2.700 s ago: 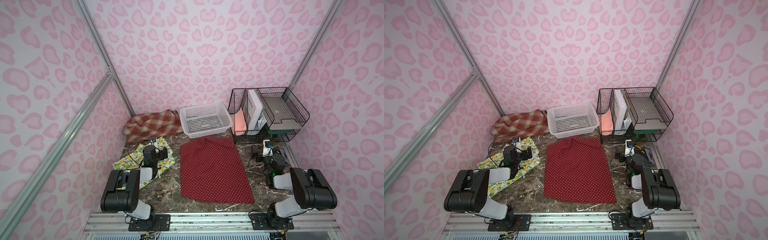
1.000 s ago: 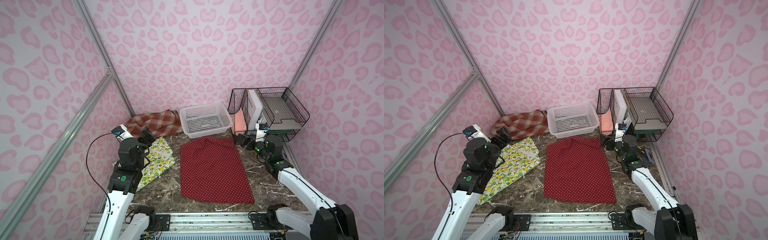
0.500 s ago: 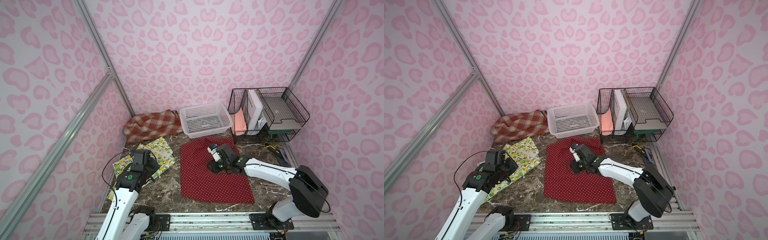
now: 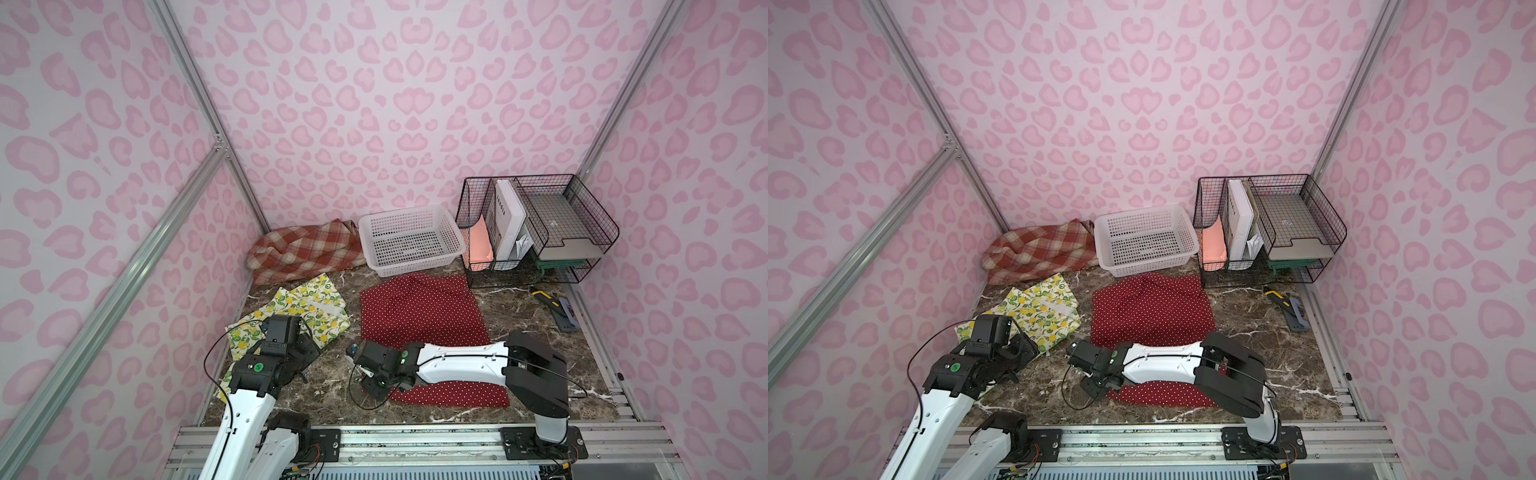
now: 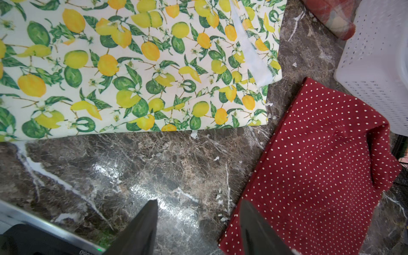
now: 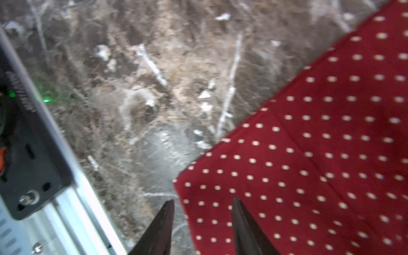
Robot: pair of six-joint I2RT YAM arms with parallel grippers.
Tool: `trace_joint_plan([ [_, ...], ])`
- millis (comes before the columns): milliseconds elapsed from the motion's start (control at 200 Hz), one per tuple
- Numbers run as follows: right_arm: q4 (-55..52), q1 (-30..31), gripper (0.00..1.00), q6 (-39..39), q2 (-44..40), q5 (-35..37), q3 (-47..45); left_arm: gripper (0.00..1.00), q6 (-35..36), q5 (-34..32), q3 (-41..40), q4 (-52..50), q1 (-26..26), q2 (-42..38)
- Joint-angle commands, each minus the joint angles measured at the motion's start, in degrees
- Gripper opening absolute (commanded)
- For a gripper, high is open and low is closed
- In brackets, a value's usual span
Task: Roll up the skirts
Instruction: Flatten out the skirt at the center of the board.
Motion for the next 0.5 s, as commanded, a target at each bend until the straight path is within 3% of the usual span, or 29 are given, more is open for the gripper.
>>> trace_joint_plan([
  [0, -2.89, 1.82, 0.49, -1.71, 0.71, 0.48, 1.16, 0.64, 1.99, -1.00, 1.02, -0.99, 0.43, 0.34],
  [110, -2.93, 2.75, 0.48, -2.08, 2.72, 1.12, 3.40, 0.65, 2.67, -0.14, 1.55, -1.18, 1.33, 0.88],
  [495, -4.40, 3.99, 0.39, -3.22, 6.98, 15.67, 7.02, 0.65, 3.84, 1.46, 1.83, 0.22, 2.55, 1.61],
])
